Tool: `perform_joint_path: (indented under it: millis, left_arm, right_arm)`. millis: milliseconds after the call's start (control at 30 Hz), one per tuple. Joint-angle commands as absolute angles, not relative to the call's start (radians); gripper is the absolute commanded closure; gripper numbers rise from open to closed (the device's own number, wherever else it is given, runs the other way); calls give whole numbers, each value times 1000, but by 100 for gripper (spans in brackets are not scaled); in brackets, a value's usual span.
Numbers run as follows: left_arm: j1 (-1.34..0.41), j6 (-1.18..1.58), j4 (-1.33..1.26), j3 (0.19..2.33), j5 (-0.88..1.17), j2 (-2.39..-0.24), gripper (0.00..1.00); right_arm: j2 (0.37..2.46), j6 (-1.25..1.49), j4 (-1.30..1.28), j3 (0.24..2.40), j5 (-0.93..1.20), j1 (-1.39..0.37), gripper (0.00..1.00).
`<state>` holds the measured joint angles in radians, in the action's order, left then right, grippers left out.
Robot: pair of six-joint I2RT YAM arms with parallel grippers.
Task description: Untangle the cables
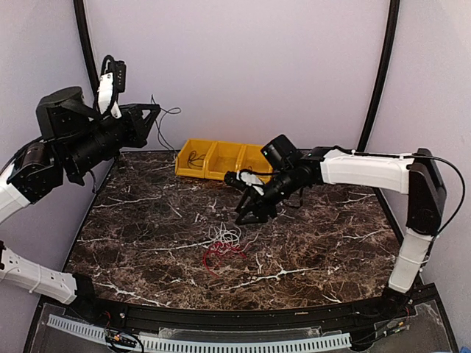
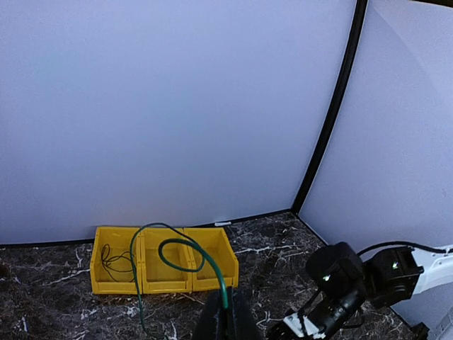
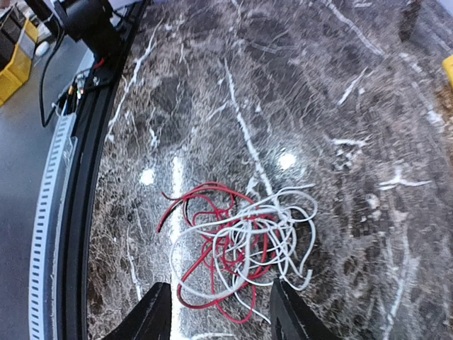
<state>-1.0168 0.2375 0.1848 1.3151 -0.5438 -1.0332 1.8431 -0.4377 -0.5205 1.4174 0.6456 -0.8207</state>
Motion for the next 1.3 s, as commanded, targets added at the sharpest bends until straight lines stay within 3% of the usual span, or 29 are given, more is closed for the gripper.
perform_joint_path:
  millis: [0,300,667,800,1033,1267]
  left_arm:
    - [-994,317,306,1367,-529,-1082,100]
    - [-890,359,324,1386,-367,-1192,100]
    - [-707,323,373,1590,-231,-1454,100]
    - [-659,310,350,1658,-192,-1536,100]
    - [-620,237,260,1737,-233,-1647,100]
    - [-601,154,329,2069,-248,-1900,100]
  right_arm:
    - [1710,-486,-590,1439,631,-754,49]
    - [1379,-485,-542,1186,644,-565,47]
    - [907,-377,-374,764,803,-192,29]
    - [835,-424,-336,652,816,-72,25]
    - [837,-461,-319,633,758,-57,25]
    - [852,-501,-307,609,725,-55,26]
